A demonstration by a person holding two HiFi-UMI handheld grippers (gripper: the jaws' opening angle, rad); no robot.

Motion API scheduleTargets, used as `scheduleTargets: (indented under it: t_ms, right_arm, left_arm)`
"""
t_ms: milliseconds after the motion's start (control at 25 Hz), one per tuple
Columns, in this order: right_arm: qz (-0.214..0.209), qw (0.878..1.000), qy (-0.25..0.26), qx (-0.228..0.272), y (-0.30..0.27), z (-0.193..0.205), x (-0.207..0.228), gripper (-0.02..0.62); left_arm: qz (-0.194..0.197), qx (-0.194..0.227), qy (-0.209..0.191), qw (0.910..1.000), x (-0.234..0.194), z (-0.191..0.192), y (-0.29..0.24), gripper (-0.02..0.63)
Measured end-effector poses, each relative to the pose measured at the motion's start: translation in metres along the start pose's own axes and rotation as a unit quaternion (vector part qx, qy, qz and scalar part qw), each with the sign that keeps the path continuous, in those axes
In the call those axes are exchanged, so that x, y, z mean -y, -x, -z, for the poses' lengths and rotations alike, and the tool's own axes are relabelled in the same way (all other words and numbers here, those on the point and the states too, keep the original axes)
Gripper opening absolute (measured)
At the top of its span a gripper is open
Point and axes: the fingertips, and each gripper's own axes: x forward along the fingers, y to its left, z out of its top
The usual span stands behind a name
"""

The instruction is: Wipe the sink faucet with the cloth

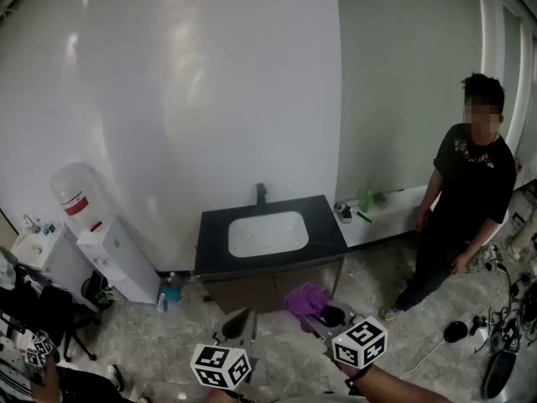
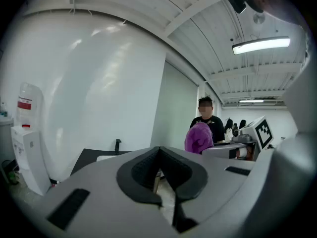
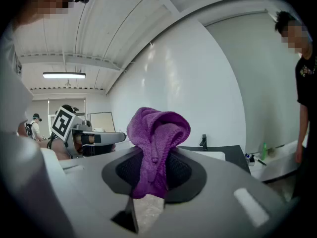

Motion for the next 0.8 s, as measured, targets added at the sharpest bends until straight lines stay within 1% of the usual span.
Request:
scheduleTargets:
  t_ms: [360, 800]
  right_arm:
    - [0.000, 1.000, -0.010, 0.000, -0.010, -0.001, -0.004, 0.098]
    - [0.013, 1.000, -0.008, -0.006, -0.029, 0.005, -0.021, 0.098]
  left_arm:
    - [0.015, -0.004, 0.003, 0.9999, -0.005, -0.001, -0.004, 0.006]
    - [0.021, -0.002, 0.011, 0.9997, -0.030, 0.001, 0.003, 0.006]
